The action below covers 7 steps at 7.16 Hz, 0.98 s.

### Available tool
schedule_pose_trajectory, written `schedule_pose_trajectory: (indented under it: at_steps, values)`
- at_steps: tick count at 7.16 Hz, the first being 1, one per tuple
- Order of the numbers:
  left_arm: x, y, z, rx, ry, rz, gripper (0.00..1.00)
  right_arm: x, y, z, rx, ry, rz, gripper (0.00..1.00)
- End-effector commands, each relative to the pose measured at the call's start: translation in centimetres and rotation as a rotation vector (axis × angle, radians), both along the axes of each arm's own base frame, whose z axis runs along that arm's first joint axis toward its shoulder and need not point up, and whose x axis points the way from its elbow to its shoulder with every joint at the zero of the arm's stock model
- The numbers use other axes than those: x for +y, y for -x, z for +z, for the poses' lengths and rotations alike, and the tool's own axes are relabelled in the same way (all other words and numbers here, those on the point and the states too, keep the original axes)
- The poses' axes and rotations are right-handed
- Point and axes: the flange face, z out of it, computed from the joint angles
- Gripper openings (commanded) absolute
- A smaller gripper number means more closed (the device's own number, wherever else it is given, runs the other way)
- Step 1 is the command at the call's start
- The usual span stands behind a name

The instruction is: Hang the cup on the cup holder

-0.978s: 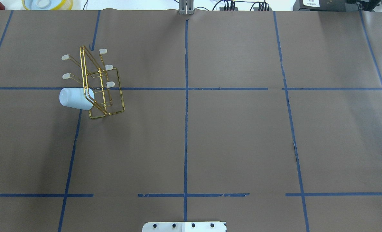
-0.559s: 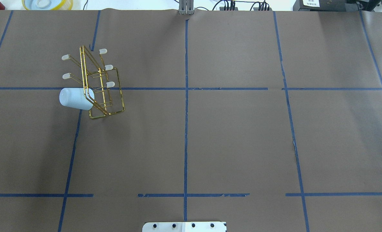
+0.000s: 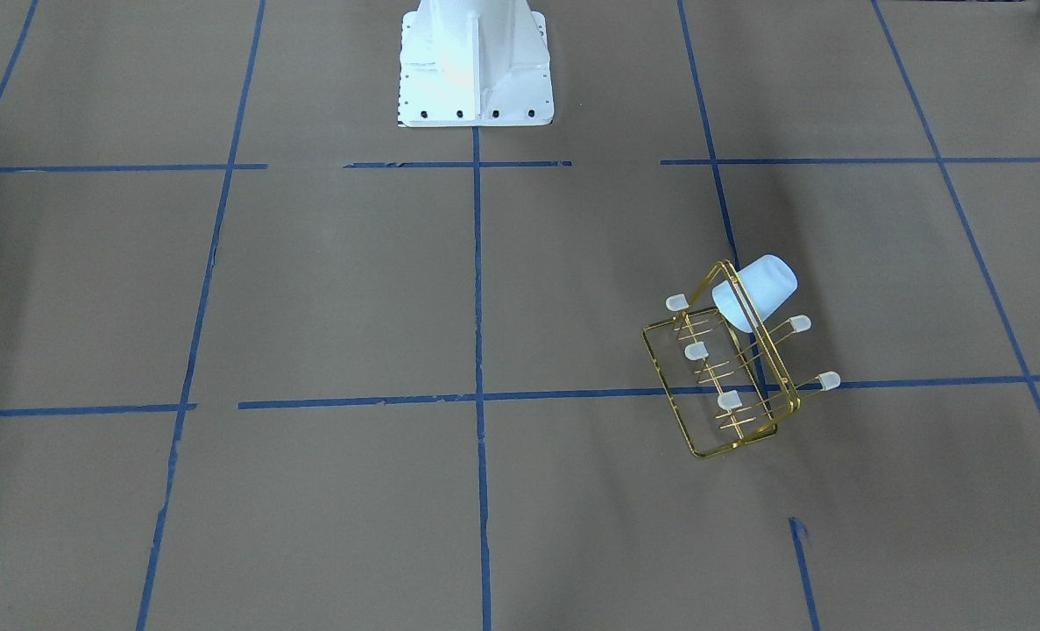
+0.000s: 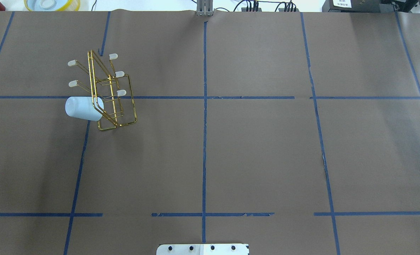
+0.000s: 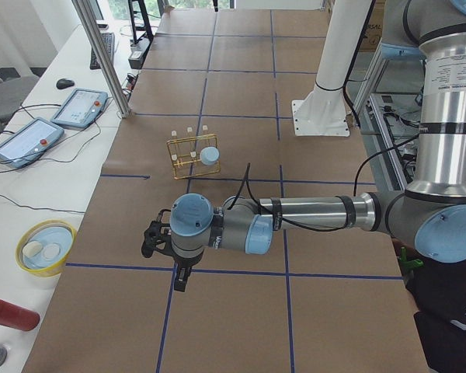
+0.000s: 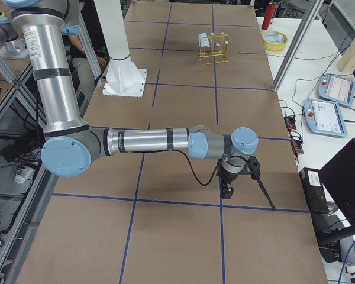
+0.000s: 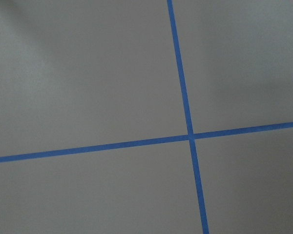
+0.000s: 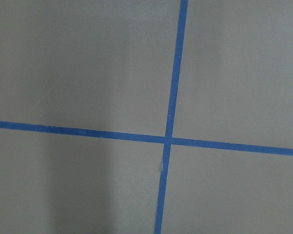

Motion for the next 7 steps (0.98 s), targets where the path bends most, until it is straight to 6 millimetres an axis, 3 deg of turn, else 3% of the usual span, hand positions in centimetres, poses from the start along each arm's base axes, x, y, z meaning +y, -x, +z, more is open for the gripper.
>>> schedule_pose_trajectory:
  at_steps: [1, 3, 7]
  values:
    - [-0.7, -3.6, 0.1, 0.003, 0.043, 0.074, 1.0, 0.0, 0.0, 0.0, 0.0, 0.001, 0.001, 1.0]
    - [-0.6, -4.7, -3.6, 0.003, 0.064, 0.095, 1.0, 0.0, 0.0, 0.0, 0.0, 0.0, 0.0, 1.0]
    - [-0.8, -4.7, -3.2, -0.002, 0.062, 0.098, 1.0, 0.0, 0.0, 0.0, 0.0, 0.0, 0.0, 1.0]
